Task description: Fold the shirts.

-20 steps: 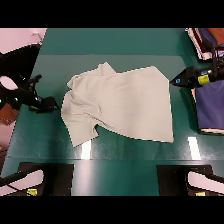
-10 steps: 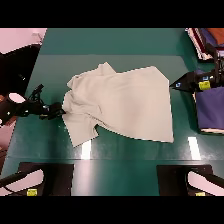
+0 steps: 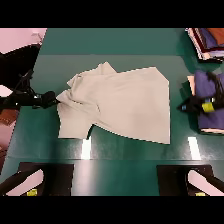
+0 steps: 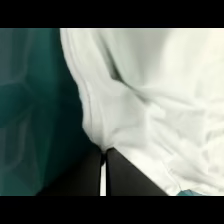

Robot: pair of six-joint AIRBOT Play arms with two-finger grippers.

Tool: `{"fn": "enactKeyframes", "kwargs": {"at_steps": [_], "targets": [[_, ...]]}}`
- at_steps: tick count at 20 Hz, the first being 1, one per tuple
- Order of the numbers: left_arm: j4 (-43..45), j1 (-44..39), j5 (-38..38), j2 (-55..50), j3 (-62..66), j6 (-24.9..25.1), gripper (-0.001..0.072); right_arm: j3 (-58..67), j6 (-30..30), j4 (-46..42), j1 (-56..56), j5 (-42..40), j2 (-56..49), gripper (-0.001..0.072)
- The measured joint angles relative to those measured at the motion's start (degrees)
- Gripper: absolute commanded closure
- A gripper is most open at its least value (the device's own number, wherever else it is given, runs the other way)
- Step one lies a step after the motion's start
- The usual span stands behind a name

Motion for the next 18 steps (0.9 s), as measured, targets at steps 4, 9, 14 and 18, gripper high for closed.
{"fn": "enactKeyframes", "kwargs": {"at_steps": [4,9,14,18], "targets": [[-0.04,0.0,-1.75,2.43,0.46,0.44,0.0682,-13.42,0.9,-5.75,-6.16,0.2,2.67,0.0326],[-0.15,0.0,-2.71,3.17,0.59,0.61,0.0682,-22.67,1.09,-3.78,-3.34,-4.37,-0.39,0.0328],[-0.13,0.0,-3.26,3.32,0.61,0.63,0.0683,-21.9,1.29,-1.4,5.22,-9.49,-4.92,0.0683],[-0.07,0.0,-5.35,4.22,2.43,0.59,0.0683,-17.2,1.22,-1.81,9.33,-12.0,-3.72,0.0696]]}}
